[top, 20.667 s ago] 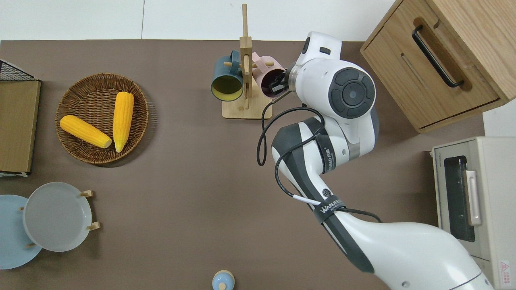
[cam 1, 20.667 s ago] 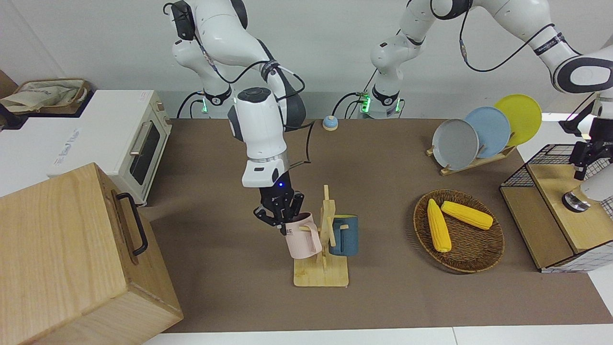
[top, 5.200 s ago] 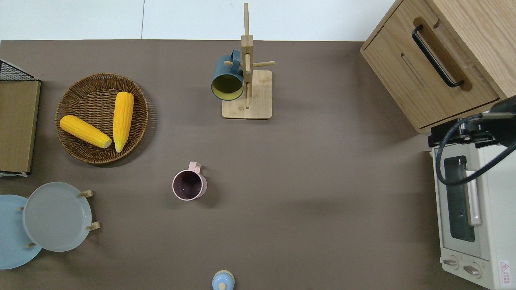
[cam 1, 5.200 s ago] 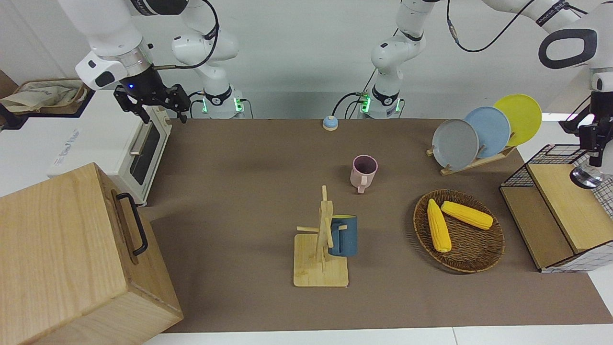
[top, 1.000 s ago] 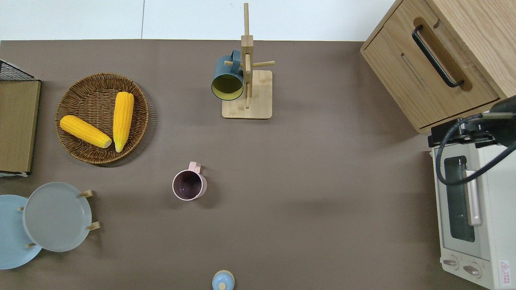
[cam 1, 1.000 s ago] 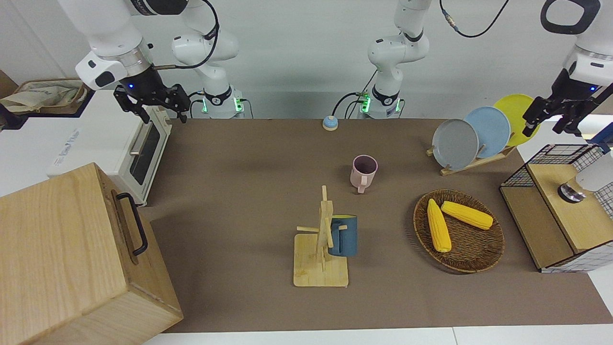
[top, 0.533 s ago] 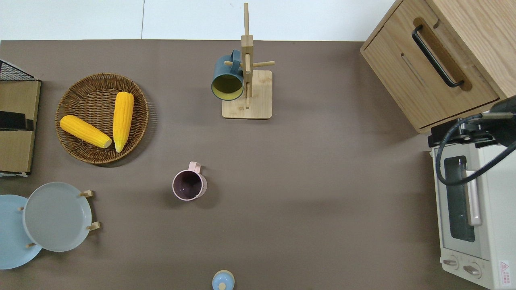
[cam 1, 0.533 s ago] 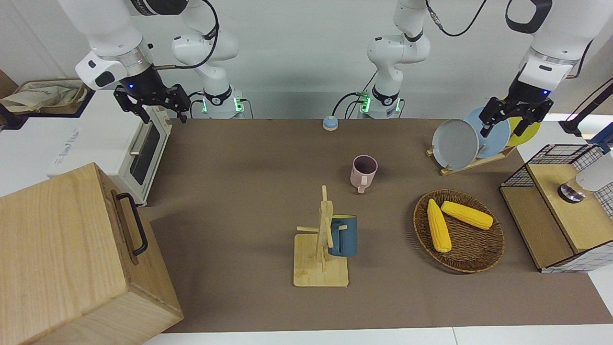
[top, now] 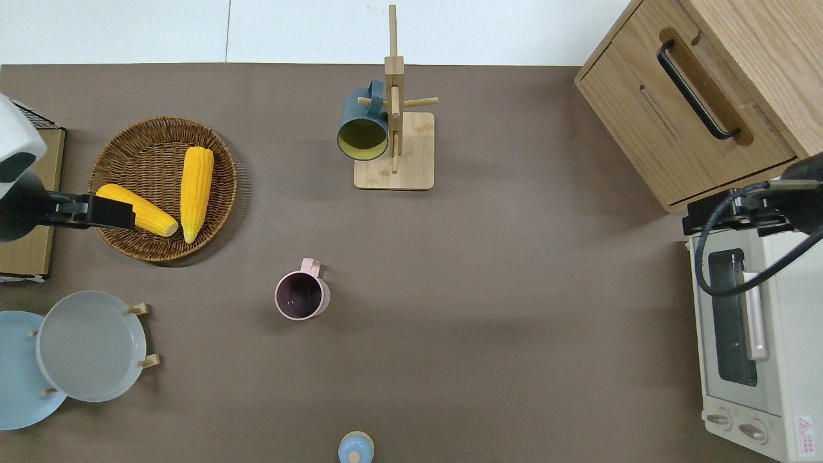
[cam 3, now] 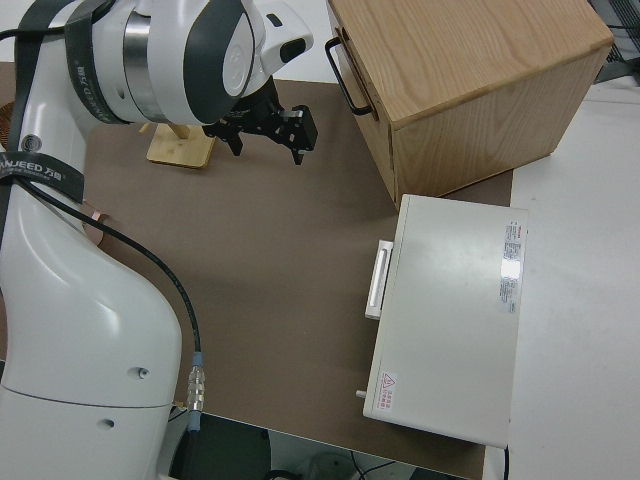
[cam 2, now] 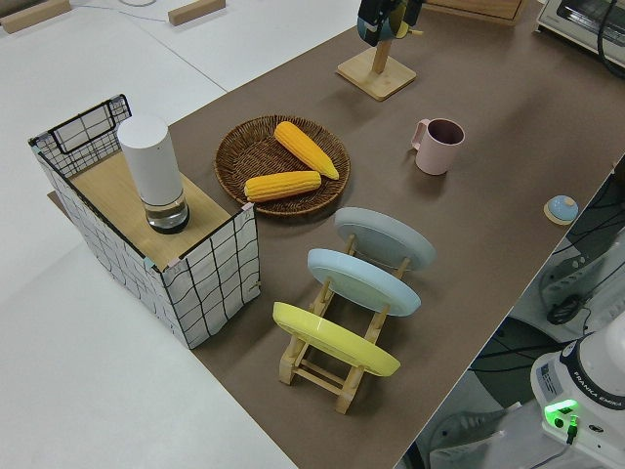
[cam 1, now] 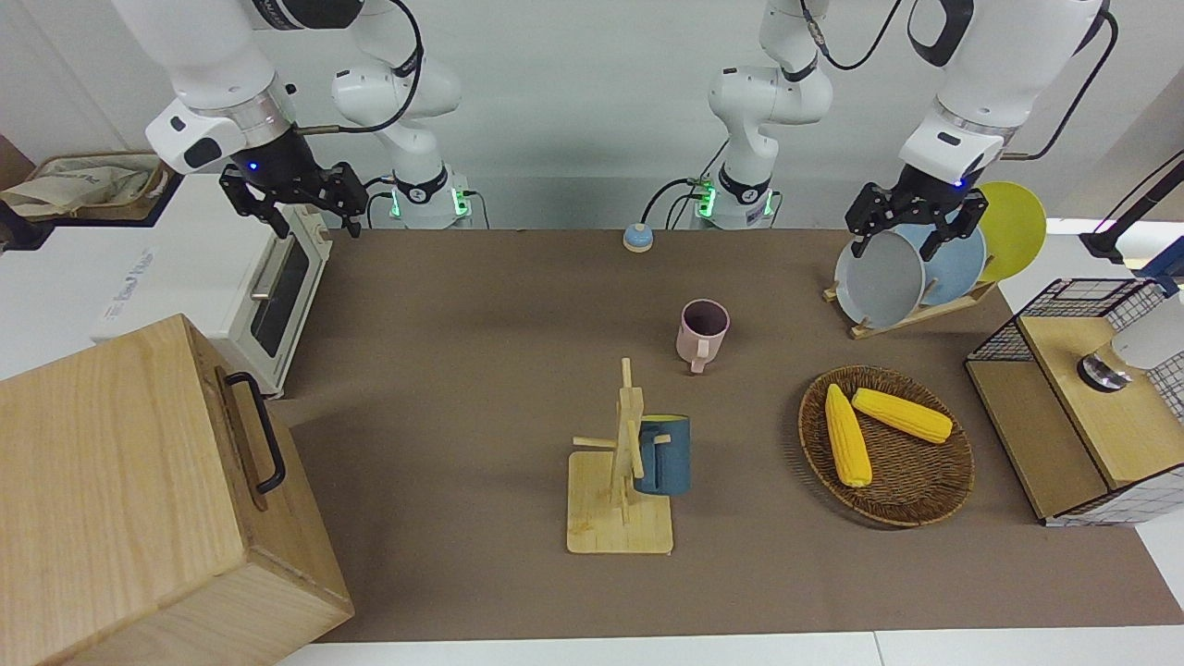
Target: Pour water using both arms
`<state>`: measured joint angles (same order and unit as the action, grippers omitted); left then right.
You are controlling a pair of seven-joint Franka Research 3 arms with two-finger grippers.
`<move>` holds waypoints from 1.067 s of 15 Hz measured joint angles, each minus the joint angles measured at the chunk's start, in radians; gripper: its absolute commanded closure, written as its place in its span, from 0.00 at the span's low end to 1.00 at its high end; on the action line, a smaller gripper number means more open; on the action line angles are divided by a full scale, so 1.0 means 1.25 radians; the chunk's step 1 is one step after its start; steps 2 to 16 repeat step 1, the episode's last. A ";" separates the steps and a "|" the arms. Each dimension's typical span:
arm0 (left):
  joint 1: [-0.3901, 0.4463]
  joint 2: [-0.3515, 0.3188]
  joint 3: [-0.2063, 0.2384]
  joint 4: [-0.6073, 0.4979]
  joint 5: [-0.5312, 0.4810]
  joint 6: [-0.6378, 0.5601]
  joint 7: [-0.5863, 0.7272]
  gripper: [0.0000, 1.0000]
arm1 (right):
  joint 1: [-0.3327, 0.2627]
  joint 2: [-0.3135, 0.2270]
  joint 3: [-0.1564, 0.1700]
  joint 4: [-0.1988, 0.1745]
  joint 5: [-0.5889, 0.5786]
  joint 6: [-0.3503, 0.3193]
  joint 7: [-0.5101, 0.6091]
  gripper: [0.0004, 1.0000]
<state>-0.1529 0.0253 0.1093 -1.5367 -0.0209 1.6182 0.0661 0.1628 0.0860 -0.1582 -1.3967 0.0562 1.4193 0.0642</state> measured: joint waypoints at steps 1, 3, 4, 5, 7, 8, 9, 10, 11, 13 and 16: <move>-0.001 0.000 0.000 0.000 0.001 -0.006 0.000 0.00 | 0.000 0.000 0.000 0.000 0.000 0.000 0.000 0.01; -0.001 0.000 0.000 0.000 0.001 -0.006 0.000 0.00 | 0.000 0.000 0.000 0.000 0.000 0.000 0.000 0.01; -0.001 0.000 0.000 0.000 0.001 -0.006 0.000 0.00 | 0.000 0.000 0.000 0.000 0.000 0.000 0.000 0.01; -0.001 0.000 0.000 0.000 0.001 -0.006 0.000 0.00 | 0.000 0.000 0.000 0.000 0.000 0.000 0.000 0.01; -0.001 0.000 0.000 0.000 0.001 -0.006 0.000 0.00 | 0.000 0.000 0.000 0.000 0.000 0.000 0.000 0.01; -0.001 0.000 0.000 0.000 0.001 -0.006 0.000 0.00 | 0.000 0.000 0.000 0.000 0.000 0.000 0.000 0.01; -0.001 0.000 0.000 0.000 0.001 -0.006 0.000 0.00 | 0.000 0.000 0.000 0.000 0.000 0.000 0.000 0.01; -0.001 0.000 0.000 0.000 0.001 -0.006 0.000 0.00 | 0.000 0.000 0.000 0.000 0.000 0.000 0.000 0.01; -0.001 0.000 0.000 0.000 0.001 -0.006 0.000 0.00 | 0.000 0.000 0.000 0.000 0.000 0.000 0.000 0.01; -0.001 0.000 0.000 0.000 0.001 -0.006 0.000 0.00 | 0.000 0.000 0.000 0.000 0.000 0.000 0.000 0.01; -0.001 0.000 0.000 0.000 0.001 -0.006 0.000 0.00 | 0.000 0.000 0.000 0.000 0.000 0.000 0.000 0.01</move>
